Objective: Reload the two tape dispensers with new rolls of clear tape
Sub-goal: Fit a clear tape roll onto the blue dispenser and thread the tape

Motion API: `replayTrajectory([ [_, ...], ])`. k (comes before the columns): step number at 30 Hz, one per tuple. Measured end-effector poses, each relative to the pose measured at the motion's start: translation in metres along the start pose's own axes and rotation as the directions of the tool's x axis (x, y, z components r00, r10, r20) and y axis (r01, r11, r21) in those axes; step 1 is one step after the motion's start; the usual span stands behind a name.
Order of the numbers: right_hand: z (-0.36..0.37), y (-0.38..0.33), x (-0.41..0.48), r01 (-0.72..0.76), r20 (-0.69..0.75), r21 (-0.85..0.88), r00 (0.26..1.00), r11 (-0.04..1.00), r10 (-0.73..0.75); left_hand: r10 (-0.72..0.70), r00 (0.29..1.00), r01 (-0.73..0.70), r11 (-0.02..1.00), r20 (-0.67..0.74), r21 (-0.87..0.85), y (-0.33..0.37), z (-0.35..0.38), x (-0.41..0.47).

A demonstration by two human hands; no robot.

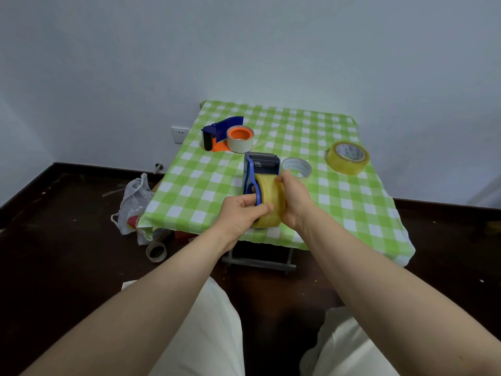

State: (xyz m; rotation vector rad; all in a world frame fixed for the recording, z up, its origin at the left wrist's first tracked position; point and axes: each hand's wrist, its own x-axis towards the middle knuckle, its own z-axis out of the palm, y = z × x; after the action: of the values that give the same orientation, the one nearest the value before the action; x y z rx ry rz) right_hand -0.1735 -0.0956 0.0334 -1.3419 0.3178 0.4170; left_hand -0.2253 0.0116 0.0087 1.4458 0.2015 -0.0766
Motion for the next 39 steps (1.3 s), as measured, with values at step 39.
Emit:
replayTrajectory([
  [39,-0.016,0.004,-0.006,0.094,0.178,0.073,0.978,0.993,-0.106,0.035,0.999,-0.036,0.999,0.017,0.029,-0.002,0.006,-0.006],
])
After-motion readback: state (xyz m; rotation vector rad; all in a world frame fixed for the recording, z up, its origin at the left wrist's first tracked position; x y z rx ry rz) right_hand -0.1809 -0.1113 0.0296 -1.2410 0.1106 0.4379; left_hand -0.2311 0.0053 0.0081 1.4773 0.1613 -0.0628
